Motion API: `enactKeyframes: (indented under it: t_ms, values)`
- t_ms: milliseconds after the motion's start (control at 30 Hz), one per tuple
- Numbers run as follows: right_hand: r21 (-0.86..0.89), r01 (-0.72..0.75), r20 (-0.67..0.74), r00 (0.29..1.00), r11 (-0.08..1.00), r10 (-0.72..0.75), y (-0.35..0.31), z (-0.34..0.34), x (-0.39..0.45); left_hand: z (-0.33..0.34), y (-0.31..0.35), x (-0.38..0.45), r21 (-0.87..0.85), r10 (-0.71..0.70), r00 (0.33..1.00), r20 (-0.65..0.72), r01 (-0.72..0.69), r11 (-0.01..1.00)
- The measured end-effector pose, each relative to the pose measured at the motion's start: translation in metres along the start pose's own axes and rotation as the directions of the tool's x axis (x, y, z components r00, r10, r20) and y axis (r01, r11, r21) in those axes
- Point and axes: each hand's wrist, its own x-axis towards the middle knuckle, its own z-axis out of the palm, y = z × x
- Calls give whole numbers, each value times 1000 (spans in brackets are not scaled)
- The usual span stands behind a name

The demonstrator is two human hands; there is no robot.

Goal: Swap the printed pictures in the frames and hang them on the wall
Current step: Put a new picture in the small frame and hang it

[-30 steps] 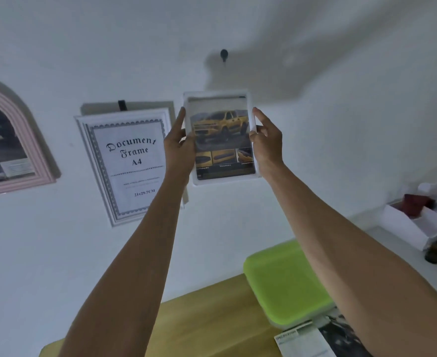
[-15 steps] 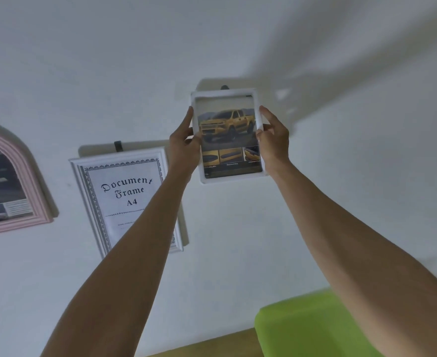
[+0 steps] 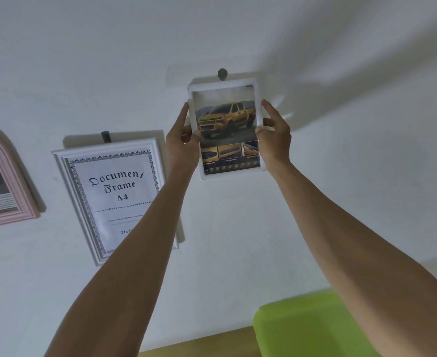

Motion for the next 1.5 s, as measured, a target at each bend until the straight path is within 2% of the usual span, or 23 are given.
enactKeyframes:
  t_ms: [233,367,733,967,1200,1367,1500]
  values:
    - [-182,120,-42,991,976,-130,8,6,3,8,-21,0,218,175,978,-113,-147,965]
    - [-214,134,-43,988,968,-146,11,8,5,10,-25,1,328,234,966,-112,-187,926]
    - [-247,80,-49,994,966,-95,22,5,-4,3,-33,-10,283,226,968,-109,-188,941]
    - [-308,7,-64,998,951,-28,23,-9,-17,-3,-39,-18,281,133,988,-73,-108,954]
    - [-379,-99,-80,994,920,74,16,-39,-51,-4,-42,-57,220,-29,998,-62,42,975]
    - [-410,-203,-141,977,889,159,10,-69,-102,-14,-60,-110,152,-208,978,-28,210,966]
    - [-444,-300,-200,952,844,233,16,-102,-150,-15,-82,-169,121,-362,932,17,358,926]
